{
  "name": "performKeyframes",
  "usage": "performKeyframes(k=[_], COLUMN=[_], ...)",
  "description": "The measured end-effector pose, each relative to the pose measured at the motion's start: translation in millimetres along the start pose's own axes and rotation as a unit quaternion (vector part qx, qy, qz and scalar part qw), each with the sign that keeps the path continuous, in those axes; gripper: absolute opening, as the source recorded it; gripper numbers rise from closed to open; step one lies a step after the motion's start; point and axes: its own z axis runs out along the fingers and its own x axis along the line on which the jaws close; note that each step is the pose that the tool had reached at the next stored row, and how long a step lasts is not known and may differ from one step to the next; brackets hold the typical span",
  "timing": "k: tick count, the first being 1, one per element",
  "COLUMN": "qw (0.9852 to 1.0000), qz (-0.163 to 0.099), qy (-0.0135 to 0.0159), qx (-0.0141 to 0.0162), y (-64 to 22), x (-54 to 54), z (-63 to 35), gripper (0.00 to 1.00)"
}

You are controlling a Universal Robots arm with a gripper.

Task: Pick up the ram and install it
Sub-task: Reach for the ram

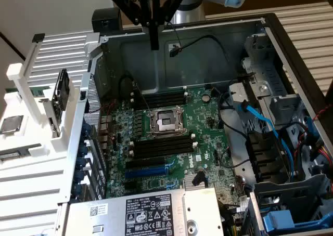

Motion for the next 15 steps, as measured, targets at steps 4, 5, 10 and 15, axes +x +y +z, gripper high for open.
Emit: performKeyframes(k=[4, 5, 10, 15], qw=[1.0, 1.0, 1.0, 1.0], qz=[0.0, 0.0, 0.0, 0.0], qy=[0.0, 0.0, 0.0, -0.0001], qx=[0.0, 0.0, 0.0, 0.0002], y=[0.0, 0.0, 0.0, -0.2], x=[0.0, 0.0, 0.0, 3.2], z=[0.0, 0.0, 0.0, -0.2], gripper=[0.1, 0.1, 0.1, 0.1])
